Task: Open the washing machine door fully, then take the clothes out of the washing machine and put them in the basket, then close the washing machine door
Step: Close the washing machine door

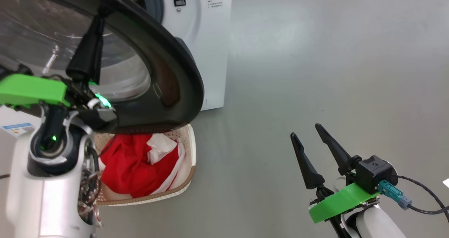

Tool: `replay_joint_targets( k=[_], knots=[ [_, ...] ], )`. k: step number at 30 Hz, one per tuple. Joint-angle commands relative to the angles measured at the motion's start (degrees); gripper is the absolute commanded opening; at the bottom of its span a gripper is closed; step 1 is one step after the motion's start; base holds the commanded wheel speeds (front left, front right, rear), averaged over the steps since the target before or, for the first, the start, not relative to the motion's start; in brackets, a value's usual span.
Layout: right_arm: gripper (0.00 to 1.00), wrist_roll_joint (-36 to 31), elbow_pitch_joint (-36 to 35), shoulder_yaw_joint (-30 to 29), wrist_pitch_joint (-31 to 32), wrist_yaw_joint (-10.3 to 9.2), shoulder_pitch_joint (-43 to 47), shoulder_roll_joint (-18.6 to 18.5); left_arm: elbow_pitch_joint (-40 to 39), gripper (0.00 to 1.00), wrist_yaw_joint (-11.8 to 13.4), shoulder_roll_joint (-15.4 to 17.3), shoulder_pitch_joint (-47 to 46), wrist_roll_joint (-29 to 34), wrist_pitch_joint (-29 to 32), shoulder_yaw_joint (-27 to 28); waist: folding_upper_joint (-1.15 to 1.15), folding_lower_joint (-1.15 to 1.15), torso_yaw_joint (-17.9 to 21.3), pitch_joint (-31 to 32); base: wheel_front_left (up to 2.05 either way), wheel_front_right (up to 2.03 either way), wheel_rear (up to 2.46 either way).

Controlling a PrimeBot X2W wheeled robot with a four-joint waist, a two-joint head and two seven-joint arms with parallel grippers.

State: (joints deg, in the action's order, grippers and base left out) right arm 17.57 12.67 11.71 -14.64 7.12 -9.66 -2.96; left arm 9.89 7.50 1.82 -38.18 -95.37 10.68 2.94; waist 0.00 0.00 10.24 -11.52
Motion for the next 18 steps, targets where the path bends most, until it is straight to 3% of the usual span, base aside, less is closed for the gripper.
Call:
replay_joint_targets(
  k=[1, 18],
  knots=[
    [1.0, -0.47, -1.56, 1.03, -0.36, 0.36, -1.57, 0.08, -0.84, 0.0, -0.99, 1.63, -2.98, 0.31, -0.39, 1.74, 0.0, 0.0, 1.01, -0.92, 0.0, 0.0, 0.0],
    [1.0, -0.64, -2.48, 1.46, -0.36, 0.36, -3.12, 0.08, 2.55, 0.0, -4.25, 3.8, -8.25, 1.49, -1.43, 3.53, 0.0, 0.0, 4.7, -4.35, 0.0, 0.0, 0.0]
  ],
)
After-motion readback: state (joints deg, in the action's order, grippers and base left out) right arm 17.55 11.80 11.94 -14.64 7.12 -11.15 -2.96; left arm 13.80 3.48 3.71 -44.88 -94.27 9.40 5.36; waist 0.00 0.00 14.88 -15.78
